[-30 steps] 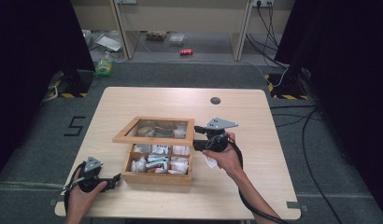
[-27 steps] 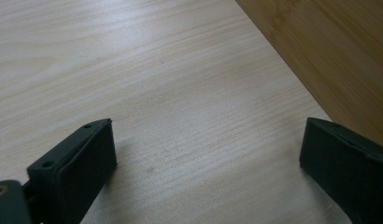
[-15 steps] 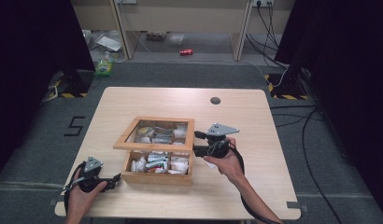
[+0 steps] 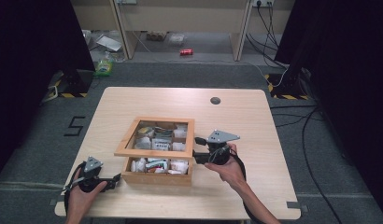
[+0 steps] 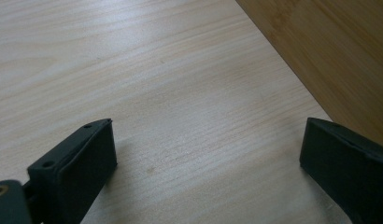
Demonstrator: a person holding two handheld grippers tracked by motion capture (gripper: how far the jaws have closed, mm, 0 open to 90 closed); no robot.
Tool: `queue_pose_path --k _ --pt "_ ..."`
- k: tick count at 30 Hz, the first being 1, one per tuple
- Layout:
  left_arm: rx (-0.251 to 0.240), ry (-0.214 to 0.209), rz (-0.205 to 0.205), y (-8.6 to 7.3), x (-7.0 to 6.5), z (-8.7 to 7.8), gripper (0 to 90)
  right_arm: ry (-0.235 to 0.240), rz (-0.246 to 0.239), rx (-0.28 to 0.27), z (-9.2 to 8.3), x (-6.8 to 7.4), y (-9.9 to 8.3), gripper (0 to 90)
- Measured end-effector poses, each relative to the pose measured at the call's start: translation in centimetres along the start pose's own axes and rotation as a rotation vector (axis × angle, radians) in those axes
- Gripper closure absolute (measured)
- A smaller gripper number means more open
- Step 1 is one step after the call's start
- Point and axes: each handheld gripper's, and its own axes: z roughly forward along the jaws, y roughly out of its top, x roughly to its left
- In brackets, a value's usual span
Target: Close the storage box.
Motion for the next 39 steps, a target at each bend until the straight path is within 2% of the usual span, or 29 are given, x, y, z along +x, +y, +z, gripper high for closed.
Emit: queue_pose_path --k 39 --pt "0.0 0.001 -0.001 0.0 0.0 0.0 3.1 -0.009 0.006 0.047 -0.2 0.5 -2.3 40.5"
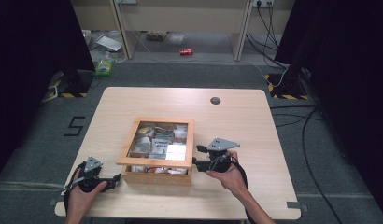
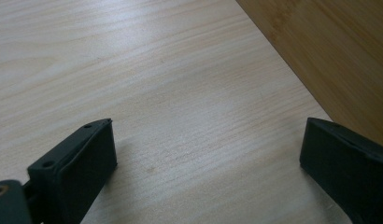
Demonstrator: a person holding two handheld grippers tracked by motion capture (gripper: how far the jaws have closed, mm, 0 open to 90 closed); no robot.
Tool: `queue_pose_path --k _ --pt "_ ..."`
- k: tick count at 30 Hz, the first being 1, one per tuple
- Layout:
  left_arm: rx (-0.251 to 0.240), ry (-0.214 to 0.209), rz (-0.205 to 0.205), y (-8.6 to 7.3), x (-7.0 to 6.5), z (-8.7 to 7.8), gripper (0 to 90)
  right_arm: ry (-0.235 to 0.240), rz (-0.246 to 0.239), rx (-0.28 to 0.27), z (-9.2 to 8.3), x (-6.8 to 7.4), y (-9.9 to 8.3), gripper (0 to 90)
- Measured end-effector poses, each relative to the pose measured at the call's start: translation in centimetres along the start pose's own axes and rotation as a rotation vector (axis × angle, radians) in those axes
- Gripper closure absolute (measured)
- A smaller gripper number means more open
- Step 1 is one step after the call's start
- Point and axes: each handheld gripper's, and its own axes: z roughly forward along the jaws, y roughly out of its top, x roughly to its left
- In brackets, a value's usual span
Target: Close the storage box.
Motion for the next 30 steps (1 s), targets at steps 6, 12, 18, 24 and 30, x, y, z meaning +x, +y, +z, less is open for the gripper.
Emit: queue_pose_path --k 6,12,18,24,30 --pt "0.0 0.0 0.0 0.0 0.0 0.0 3.1 -0.005 -0.001 0.008 0.1 0.0 -0.3 40.5" --pt "0.0 0.0 0.0 0.0 0.0 0.0 3.1 -0.008 -0.007 0.013 0.0 0.0 -0.3 40.5" --pt "0.0 0.0 0.0 0.0 0.0 0.0 3.1 -0.017 0.004 0.029 0.0 -0.2 -0.8 40.3" --pt "0.0 0.0 0.0 0.0 0.0 0.0 3.2 -0.046 0.014 0.041 -0.3 -1.2 -1.1 39.6" --pt "0.001 -0.002 0.001 0.0 0.0 0.0 2.9 -0.061 0.112 -0.002 -1.3 -3.1 -1.4 37.5"
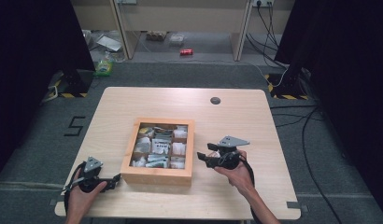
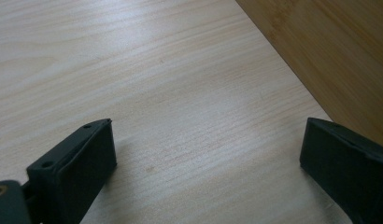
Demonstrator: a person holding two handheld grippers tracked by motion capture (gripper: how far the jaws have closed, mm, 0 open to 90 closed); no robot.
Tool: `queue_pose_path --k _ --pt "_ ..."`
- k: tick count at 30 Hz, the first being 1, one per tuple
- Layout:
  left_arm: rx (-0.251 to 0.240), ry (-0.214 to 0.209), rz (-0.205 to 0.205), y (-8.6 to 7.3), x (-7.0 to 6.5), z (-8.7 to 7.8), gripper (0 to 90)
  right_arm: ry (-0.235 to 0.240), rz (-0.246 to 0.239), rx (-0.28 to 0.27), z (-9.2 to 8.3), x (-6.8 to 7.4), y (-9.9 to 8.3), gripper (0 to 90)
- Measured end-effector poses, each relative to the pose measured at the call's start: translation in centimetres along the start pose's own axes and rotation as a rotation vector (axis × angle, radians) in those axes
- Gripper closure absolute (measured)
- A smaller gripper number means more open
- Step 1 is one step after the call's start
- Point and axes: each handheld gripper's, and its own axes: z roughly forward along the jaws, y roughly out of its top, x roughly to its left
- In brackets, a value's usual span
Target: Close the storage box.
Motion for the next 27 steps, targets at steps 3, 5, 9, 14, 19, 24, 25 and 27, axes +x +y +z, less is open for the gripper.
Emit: queue_pose_path --k 3,5,9,14,19,24,25,27 --pt "0.0 0.0 0.0 0.0 0.0 0.0 3.0 -0.015 0.007 -0.001 -0.3 -0.6 -0.2 37.4" --pt "0.0 0.0 0.0 0.0 0.0 0.0 2.9 -0.025 0.014 0.004 -0.4 -0.8 -0.3 37.3" --pt "0.0 0.0 0.0 0.0 0.0 0.0 3.0 -0.039 0.028 0.009 -0.5 -1.3 -0.6 36.8" --pt "0.0 0.001 0.0 0.0 0.0 0.0 3.0 -0.046 0.043 0.007 -0.7 -1.6 -0.5 36.2" --pt "0.0 0.0 0.0 0.0 0.0 0.0 3.0 -0.053 0.048 0.008 -1.0 -1.9 -0.6 35.4" --pt "0.0 0.0 0.0 0.0 0.0 0.0 3.0 -0.064 0.051 0.017 -1.1 -2.1 -0.8 34.3" --pt "0.0 0.0 0.0 0.0 0.0 0.0 3.0 -0.065 0.051 0.017 -1.1 -2.2 -0.9 34.2" --pt "0.0 0.0 0.0 0.0 0.0 0.0 3.0 -0.071 0.053 0.02 -1.2 -2.3 -1.0 33.9"
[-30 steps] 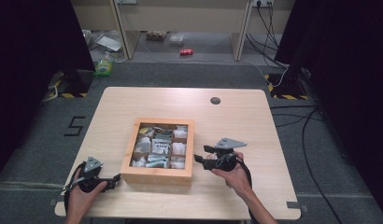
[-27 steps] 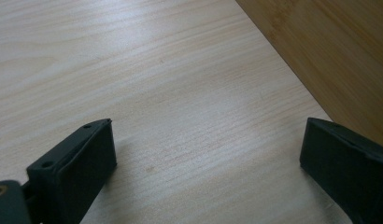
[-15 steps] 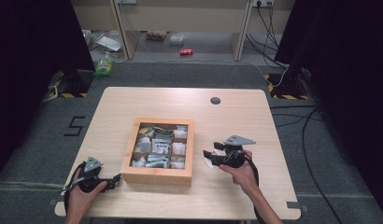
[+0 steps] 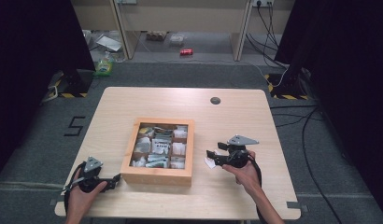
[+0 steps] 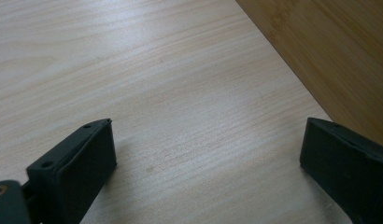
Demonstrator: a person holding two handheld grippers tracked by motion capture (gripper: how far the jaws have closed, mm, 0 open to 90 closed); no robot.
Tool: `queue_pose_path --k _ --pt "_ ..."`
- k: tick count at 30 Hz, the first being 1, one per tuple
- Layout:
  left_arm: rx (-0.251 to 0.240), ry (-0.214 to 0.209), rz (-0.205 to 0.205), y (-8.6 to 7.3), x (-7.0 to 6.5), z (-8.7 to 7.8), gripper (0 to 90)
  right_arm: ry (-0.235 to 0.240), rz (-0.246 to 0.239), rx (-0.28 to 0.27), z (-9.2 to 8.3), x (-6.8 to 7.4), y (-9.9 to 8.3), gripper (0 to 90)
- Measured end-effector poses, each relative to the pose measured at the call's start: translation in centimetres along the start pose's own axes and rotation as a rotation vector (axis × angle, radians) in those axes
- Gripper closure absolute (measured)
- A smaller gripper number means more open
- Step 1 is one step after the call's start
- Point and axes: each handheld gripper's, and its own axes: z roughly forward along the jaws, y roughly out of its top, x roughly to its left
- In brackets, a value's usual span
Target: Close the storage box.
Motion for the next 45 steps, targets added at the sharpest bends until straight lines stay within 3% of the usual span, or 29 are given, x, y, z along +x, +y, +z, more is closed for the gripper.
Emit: queue_pose_path --k 22,41,45 --pt "0.0 0.0 0.0 0.0 0.0 0.0 3.0 -0.084 0.032 0.001 -3.0 -1.8 -1.4 29.3" --pt "0.001 0.0 0.0 0.0 0.0 0.0 3.0 -0.125 0.006 0.073 -4.3 -0.5 -3.6 21.4" --pt "0.001 0.0 0.0 0.0 0.0 0.0 2.9 -0.14 -0.017 0.098 -4.6 -0.2 -4.1 21.3"
